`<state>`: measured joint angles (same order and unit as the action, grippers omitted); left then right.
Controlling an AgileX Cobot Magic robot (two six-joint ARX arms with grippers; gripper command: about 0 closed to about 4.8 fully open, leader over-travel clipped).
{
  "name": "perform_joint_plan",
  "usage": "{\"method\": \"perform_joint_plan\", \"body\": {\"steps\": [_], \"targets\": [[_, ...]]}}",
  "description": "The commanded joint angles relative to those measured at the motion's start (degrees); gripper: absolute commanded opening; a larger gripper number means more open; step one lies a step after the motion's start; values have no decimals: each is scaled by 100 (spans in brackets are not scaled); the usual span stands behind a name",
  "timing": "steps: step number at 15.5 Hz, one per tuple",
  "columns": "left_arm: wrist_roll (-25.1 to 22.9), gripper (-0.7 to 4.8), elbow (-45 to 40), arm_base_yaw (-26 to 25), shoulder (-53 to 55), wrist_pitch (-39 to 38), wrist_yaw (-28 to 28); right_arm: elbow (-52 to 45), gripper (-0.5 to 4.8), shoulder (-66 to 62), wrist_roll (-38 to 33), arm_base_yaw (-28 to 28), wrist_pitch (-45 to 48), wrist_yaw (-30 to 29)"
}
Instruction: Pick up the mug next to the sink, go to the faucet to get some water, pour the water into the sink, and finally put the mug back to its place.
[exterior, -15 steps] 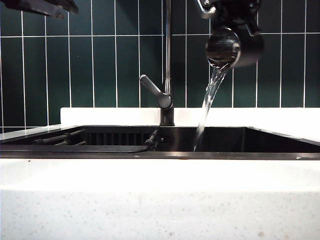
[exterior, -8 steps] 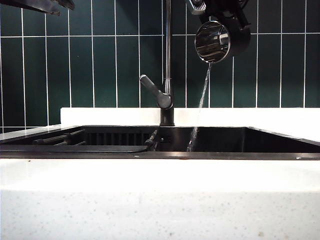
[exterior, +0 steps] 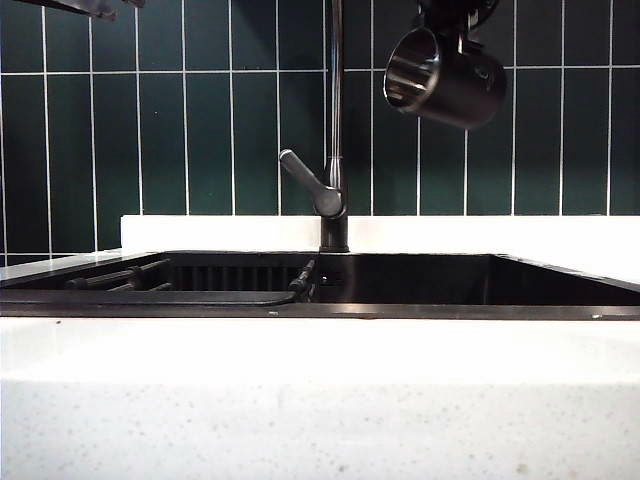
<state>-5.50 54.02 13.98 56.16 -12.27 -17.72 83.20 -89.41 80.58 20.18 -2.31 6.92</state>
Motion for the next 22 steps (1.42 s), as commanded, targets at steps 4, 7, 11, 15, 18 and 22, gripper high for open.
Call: {"method": "perform_joint_plan", "body": {"steps": [4, 7, 11, 15, 18, 22], "targets": [[-7, 205, 2, 4, -22, -219, 85, 39, -2, 85, -2955, -813, 210, 1119], [-50, 205, 0, 4, -22, -225, 142, 39, -2, 83, -5488, -1668, -238, 946], [-83, 205, 0, 4, -22, -199, 144, -164, -2, 74, -7235, -2590, -621, -269], [-160, 205, 0, 4, -22, -188, 164, -1266, -2, 74, -7545, -2782, 640, -737], [-286, 205, 0, 4, -22, -192, 195, -2459, -2, 74, -7547, -2767, 2503, -859], [-286, 205, 0, 4, -22, -273, 236, -3329, -2, -96, -7543, -2780, 3578, -857]]}}
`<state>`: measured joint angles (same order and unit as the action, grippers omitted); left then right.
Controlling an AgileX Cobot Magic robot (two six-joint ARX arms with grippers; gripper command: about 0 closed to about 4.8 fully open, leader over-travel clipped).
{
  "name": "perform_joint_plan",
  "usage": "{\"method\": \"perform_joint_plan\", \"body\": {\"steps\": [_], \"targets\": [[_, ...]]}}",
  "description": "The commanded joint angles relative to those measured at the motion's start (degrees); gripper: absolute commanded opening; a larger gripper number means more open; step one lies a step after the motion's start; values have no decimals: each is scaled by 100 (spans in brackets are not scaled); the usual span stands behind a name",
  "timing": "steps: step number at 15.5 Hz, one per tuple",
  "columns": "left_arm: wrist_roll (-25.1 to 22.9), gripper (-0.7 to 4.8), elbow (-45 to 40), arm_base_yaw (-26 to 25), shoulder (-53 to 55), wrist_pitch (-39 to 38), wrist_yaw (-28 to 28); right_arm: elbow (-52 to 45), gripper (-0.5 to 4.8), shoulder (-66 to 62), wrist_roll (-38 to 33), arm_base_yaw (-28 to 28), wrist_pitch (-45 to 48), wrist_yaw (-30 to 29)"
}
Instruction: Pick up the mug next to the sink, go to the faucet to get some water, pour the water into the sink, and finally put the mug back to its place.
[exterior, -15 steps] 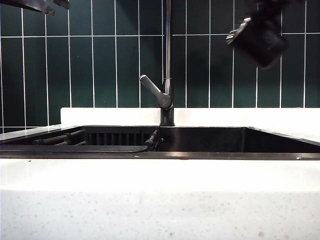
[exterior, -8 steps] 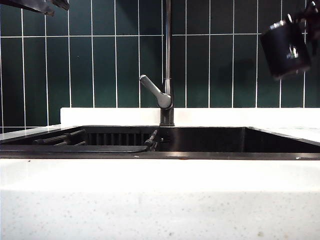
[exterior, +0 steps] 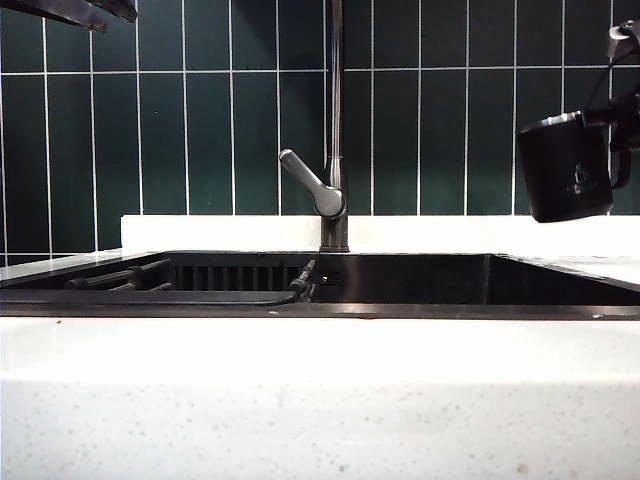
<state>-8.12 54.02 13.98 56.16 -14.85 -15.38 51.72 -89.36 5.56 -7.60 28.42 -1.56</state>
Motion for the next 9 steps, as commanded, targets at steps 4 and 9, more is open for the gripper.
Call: {"method": "perform_joint_plan", "body": {"steps": [4, 9], "targets": [[-24, 205, 0, 4, -22, -144, 7, -234, -2, -520, -48, -2, 693, -11], [-44, 205, -9, 4, -22, -234, 11, -234, 118, -601, -46, 0, 627, -7]]}}
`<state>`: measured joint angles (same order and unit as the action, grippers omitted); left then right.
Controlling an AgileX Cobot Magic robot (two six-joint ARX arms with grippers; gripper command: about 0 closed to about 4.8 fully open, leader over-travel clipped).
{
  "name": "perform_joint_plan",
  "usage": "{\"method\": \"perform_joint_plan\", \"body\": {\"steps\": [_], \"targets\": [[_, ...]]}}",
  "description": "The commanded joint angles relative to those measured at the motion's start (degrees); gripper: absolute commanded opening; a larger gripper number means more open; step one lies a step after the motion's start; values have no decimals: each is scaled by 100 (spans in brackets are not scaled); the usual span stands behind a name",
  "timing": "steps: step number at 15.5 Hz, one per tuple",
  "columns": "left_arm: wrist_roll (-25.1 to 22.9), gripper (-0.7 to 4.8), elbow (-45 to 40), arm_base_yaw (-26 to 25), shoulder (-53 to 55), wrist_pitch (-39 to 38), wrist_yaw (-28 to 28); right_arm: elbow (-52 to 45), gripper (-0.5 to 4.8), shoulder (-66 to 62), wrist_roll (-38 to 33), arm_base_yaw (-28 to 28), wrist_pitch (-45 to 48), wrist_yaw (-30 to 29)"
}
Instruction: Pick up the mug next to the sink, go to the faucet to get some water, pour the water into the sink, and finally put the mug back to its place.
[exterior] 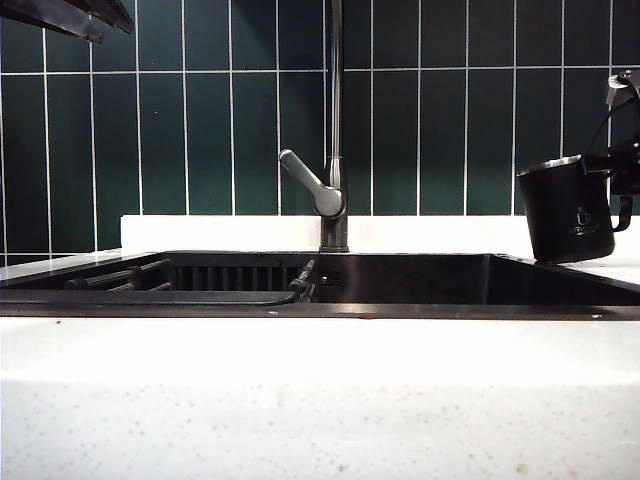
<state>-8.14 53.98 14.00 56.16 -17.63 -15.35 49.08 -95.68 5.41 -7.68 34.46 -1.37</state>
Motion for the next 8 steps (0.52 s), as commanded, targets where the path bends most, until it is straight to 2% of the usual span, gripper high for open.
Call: {"method": "perform_joint_plan", "body": {"steps": [1, 4, 6, 7, 8], "targets": [[-39, 205, -4, 2, -22, 35, 7, 35, 118, 39, -31, 9, -131, -26], [-42, 205, -4, 2, -22, -72, 7, 31, 117, 280, -26, 9, -1049, -22], [-42, 201, -4, 2, -22, -76, -11, 31, 117, 555, -24, 4, -1147, 0], [-42, 175, -4, 2, -39, -107, -11, 33, 117, 813, -24, 4, -1349, 20], [-42, 175, -4, 2, -63, -114, -15, 33, 117, 994, -26, 7, -1534, 20]]}}
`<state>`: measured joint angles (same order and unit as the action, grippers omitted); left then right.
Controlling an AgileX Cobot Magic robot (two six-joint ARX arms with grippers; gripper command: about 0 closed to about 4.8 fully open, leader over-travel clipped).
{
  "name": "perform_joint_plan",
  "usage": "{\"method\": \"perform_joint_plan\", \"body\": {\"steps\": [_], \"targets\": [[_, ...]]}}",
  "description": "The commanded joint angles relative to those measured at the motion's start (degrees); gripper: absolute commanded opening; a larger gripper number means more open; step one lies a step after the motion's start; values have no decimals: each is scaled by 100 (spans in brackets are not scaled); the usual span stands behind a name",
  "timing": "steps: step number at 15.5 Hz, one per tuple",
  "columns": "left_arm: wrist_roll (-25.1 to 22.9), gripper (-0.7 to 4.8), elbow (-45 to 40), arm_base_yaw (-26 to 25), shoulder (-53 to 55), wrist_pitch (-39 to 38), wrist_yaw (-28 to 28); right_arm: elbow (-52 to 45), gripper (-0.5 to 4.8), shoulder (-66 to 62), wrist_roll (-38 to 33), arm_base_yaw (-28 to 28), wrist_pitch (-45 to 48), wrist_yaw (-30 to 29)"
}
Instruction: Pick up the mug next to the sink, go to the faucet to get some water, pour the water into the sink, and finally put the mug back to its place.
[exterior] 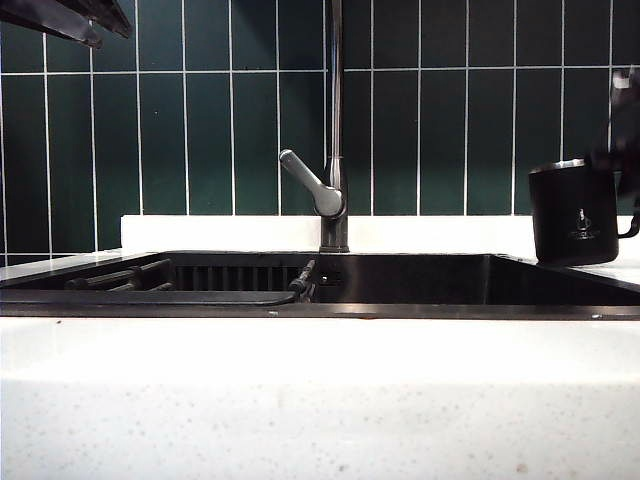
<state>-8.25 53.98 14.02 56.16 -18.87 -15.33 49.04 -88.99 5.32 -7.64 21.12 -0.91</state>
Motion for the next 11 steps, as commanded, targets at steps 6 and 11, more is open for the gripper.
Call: {"method": "perform_joint_plan", "body": {"steps": [6, 11], "targets": [[-35, 175, -4, 0, -334, -227, -52, 11, 117, 955, -24, 24, -1322, 138], [-350, 168, -70, -2, -1021, -997, 450, 0, 83, 1991, -326, 46, -2070, 74]]}}
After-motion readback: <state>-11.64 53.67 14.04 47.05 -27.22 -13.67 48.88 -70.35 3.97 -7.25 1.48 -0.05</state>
